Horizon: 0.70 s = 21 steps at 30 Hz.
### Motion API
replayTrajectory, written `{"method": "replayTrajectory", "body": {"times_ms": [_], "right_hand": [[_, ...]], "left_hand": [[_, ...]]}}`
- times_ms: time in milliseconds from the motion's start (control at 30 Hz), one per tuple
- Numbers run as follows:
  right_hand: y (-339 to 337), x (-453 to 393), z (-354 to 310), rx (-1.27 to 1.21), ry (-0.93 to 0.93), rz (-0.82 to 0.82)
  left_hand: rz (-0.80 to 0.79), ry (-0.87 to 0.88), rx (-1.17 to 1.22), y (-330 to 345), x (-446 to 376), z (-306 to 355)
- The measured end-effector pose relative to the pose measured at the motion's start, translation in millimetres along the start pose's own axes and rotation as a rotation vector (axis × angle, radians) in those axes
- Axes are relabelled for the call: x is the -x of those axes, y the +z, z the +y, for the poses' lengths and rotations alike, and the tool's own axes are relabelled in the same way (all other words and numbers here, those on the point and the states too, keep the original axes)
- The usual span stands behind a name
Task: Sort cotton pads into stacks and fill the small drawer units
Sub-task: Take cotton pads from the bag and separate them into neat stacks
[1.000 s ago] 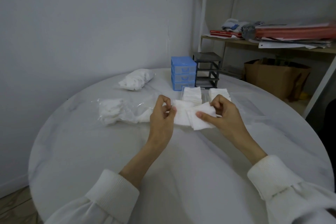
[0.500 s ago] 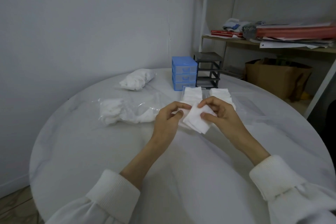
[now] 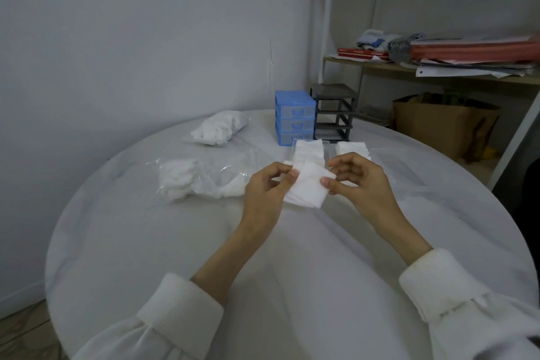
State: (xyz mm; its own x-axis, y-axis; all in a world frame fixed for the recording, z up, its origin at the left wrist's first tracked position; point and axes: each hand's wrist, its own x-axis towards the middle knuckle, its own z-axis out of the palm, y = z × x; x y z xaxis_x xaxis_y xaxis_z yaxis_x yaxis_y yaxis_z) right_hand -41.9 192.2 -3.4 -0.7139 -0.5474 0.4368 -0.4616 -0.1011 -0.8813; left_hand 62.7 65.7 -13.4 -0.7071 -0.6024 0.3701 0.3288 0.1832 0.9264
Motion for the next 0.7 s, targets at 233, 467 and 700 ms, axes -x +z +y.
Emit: {"method": "replayTrajectory", "body": {"times_ms": [233,467,700], "right_hand": [[1.1,2.6,-11.6,-0.226,0.014,-0.002],[7.9,4.1,-8.7,-0.089,-0.009,-0.014],[6.7,2.8,-4.8,-0.017,0.002,0.059]], "left_hand": [[0.102,-0.023,-0.086,-5.1,-2.8,-4.6],[-0.025,-0.056,-0.018,-0.7,-0.4,0.1],[-0.086,-0.036,-0.024,1.9,2.1,1.9]]}}
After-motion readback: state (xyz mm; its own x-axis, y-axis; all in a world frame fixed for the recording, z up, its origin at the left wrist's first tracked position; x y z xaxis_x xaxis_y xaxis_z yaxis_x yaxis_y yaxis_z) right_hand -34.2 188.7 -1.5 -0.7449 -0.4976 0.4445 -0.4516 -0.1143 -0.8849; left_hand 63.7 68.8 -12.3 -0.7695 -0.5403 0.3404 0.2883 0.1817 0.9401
